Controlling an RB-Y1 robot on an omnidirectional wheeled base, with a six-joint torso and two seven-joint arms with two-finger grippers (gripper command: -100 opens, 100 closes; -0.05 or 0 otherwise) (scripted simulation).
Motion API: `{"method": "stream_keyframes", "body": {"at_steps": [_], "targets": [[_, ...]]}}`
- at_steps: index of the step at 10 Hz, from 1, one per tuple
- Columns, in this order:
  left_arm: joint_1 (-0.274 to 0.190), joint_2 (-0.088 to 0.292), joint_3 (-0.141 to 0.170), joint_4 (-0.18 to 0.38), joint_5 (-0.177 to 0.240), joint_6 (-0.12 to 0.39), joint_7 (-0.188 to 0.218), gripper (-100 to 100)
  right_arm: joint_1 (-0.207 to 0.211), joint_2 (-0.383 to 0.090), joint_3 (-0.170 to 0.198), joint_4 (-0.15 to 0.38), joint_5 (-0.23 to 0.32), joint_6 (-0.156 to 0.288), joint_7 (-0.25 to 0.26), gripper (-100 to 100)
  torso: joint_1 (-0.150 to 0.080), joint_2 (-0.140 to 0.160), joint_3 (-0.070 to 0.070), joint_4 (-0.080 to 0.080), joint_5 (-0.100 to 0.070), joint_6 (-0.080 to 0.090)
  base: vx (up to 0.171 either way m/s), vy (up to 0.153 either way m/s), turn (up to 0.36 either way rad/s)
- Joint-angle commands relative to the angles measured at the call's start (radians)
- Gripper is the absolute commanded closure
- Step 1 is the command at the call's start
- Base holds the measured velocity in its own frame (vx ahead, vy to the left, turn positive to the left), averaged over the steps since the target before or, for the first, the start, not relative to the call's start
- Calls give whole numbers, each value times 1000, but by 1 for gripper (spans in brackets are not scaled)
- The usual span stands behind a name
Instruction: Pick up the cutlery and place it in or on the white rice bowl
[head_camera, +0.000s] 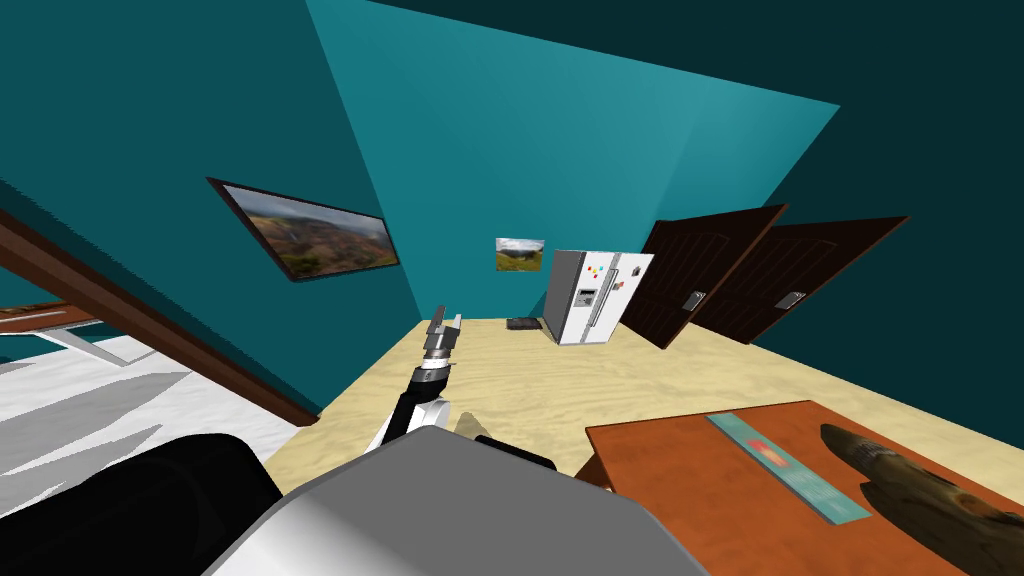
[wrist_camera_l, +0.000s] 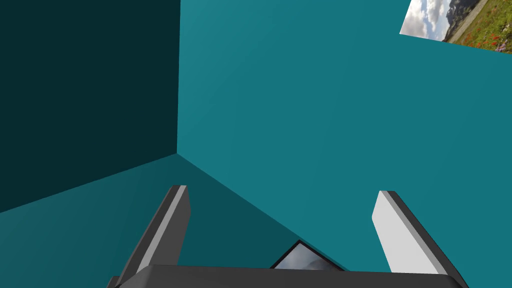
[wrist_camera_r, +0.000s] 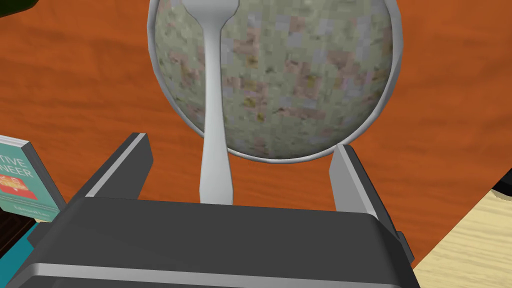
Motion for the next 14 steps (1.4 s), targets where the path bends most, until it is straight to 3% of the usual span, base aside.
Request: {"method": "stream_keyframes", "body": {"at_steps": [1, 8, 9, 10, 14], "targets": [[0, 0, 0, 0, 0, 0, 0, 0, 4, -35, -5, -11, -7, -17, -8, -100, 0, 0, 0, 0, 0, 0, -4, 21, -56], [0, 0, 0, 0, 0, 0, 0, 0, 20, -175, -23, -53, -37, -84, -42, -100, 3, 0, 0, 0, 1, 0, -7, 35, -60], [0, 0, 0, 0, 0, 0, 0, 0, 15, -159, -20, -46, -32, -75, -37, -100, 3, 0, 0, 0, 1, 0, -3, 15, -9], [0, 0, 0, 0, 0, 0, 0, 0, 14, -161, -19, -45, -31, -80, -39, 0, 1, 0, 0, 0, 0, 0, 0, 0, 0], [0, 0, 0, 0, 0, 0, 0, 0, 14, -161, -19, -45, -31, -79, -39, 0, 0, 0, 0, 0, 0, 0, 0, 0, 0]]}}
